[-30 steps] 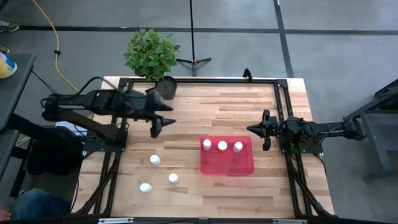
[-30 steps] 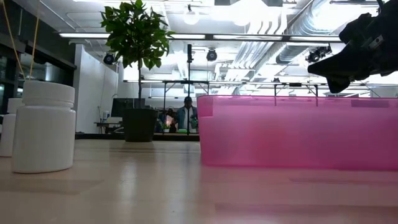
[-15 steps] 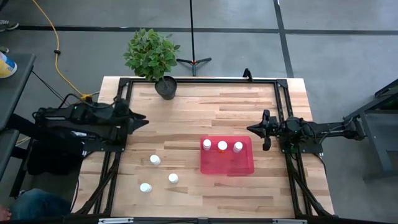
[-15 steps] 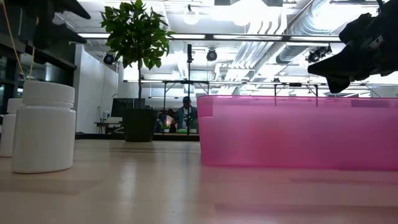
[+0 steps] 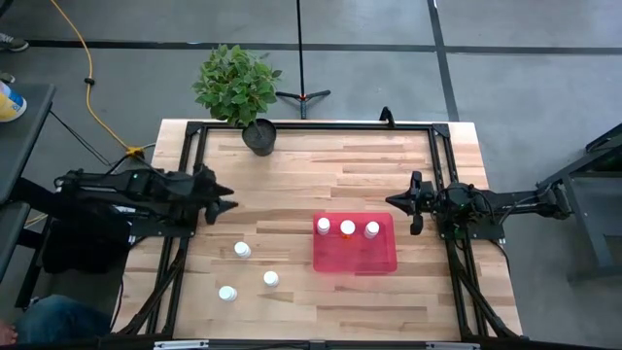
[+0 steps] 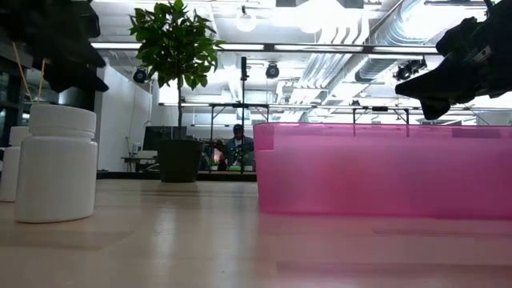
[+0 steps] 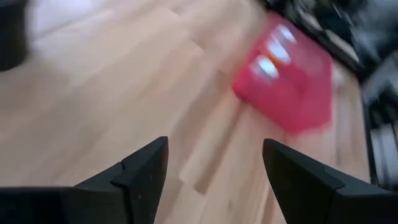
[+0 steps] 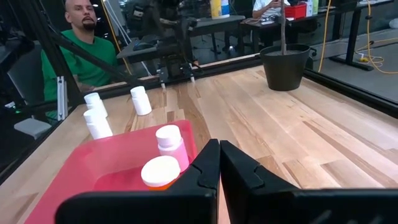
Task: Pick and place pill bottles into a basket
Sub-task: Put the white pill bottle into the pink bin
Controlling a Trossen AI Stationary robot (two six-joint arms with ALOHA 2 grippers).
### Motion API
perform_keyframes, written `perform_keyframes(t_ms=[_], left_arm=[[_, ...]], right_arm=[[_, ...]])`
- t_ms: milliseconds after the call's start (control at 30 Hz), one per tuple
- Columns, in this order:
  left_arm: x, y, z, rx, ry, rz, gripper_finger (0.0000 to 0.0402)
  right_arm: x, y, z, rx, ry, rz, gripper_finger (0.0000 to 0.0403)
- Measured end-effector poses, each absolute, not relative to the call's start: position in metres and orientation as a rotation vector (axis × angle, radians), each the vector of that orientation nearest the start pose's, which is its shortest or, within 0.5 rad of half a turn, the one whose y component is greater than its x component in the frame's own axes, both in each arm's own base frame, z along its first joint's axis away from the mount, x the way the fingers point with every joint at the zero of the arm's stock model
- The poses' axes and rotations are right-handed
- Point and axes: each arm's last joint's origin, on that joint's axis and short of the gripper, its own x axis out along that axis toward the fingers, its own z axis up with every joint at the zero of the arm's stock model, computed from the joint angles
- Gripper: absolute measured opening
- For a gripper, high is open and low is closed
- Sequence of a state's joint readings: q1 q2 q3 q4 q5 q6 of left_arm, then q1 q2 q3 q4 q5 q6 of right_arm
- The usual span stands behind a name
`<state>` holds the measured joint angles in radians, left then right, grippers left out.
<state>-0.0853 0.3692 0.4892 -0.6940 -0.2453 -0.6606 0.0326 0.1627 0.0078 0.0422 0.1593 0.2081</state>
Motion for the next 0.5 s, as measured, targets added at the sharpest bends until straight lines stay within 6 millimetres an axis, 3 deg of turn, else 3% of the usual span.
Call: perform_keyframes(t_ms=[67, 200, 500], left_arm=[[0.091, 0.001, 0.236, -0.604, 0.446, 0.421, 0.0294], [0.094, 0.001, 0.242, -0.583, 0.397, 0.377, 0.0294], [0.107, -0.005, 0.250, -0.303, 0.387, 0.141, 0.0294]], right_arm=[[0.107, -0.001, 0.157, 0.197, 0.099, -0.138, 0.0001], [0.107, -0.001, 0.157, 0.197, 0.098, -0.141, 0.0002], [0.107, -0.001, 0.157, 0.197, 0.098, -0.141, 0.0002]])
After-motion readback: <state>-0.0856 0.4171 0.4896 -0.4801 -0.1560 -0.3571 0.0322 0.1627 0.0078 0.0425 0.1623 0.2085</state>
